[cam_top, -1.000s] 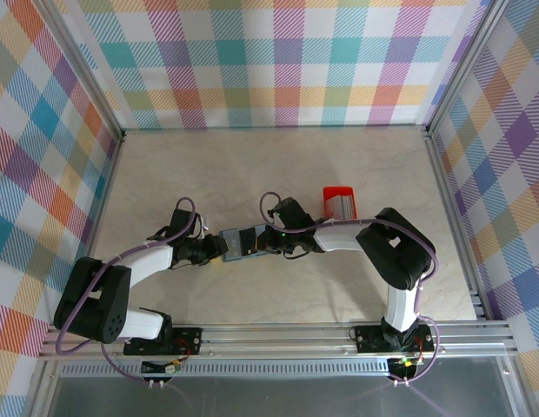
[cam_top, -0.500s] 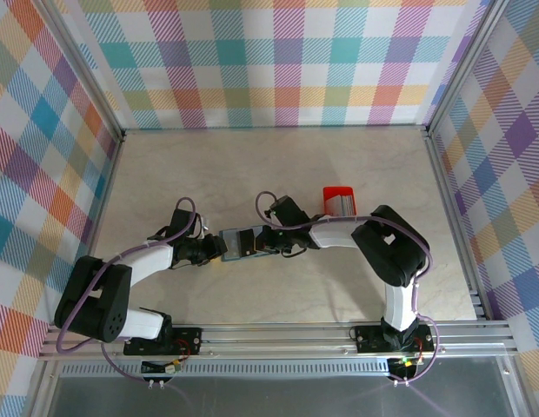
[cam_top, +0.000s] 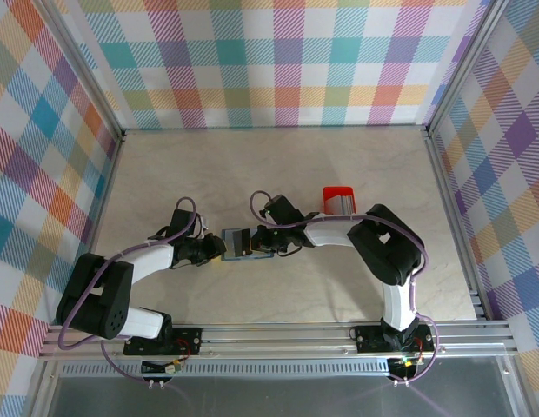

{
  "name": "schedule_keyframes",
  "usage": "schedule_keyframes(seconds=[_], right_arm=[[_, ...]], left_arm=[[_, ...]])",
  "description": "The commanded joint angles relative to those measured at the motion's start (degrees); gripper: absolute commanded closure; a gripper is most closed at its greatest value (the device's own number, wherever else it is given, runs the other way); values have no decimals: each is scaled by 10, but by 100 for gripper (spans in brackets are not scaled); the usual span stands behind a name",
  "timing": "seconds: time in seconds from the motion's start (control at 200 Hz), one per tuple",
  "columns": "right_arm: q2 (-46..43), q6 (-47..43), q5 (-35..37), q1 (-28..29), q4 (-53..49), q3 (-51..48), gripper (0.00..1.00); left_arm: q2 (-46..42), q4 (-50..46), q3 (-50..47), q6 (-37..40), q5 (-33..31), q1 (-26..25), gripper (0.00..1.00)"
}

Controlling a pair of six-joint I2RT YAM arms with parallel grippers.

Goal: Put the credit cards into the card holder

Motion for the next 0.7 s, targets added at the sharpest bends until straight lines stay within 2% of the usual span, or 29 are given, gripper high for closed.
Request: schedule_keyframes(seconds=[0.0,0.695], right_arm=[[16,12,0,9,-14,13,100],[43,20,-6,34,-42,66,100]], left_arm=[[6,17,-14,5,18,5,77],[-11,55,-38,-27,40,5,80]])
